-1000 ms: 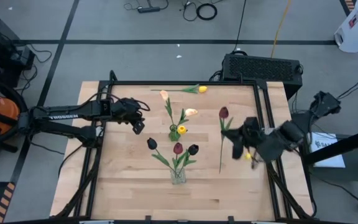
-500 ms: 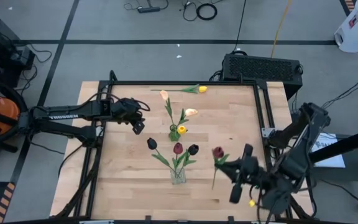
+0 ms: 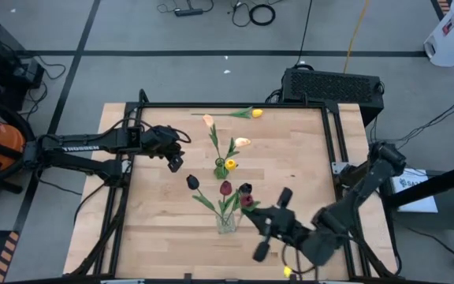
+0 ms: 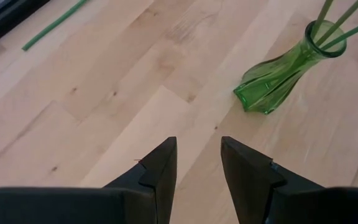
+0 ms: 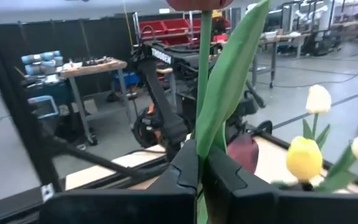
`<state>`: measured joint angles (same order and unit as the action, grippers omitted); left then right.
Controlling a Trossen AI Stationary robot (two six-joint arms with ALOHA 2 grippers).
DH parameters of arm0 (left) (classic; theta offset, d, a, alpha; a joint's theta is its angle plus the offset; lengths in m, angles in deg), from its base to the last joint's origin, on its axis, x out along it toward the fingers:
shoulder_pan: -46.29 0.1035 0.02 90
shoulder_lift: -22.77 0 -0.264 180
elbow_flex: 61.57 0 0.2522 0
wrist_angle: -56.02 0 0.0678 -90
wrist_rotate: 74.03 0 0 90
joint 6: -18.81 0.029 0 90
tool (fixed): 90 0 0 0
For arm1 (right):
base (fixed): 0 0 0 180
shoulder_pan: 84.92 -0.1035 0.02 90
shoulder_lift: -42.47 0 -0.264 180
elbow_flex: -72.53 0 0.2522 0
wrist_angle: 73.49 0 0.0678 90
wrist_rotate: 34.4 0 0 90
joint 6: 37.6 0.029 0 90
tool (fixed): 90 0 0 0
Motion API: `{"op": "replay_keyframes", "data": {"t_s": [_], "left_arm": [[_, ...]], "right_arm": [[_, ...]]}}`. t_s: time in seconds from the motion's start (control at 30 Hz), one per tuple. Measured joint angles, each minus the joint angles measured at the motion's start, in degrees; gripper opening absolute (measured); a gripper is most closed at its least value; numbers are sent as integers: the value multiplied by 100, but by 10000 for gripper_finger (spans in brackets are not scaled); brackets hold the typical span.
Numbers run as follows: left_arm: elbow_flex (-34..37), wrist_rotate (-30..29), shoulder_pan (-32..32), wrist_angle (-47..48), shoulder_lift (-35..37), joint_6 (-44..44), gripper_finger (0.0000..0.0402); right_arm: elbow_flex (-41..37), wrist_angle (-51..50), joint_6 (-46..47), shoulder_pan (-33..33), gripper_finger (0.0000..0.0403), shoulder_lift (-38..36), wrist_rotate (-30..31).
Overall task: Sort flowers into vase by color
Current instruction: Put the red flower into the transparent vase
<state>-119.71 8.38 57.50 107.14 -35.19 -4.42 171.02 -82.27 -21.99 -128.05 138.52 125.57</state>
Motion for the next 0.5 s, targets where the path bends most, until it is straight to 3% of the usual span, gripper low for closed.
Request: {"op": "replay_keyframes", "data": {"t_s": [0.2,0.5], "left_arm": [[0,-2,0,2,-2,13,132],[0,-16,0,22,-2,156,132]], "right_arm": [[0,878,-472,386,0,225,-263],[0,979,-539,532,0,526,-277]]}}
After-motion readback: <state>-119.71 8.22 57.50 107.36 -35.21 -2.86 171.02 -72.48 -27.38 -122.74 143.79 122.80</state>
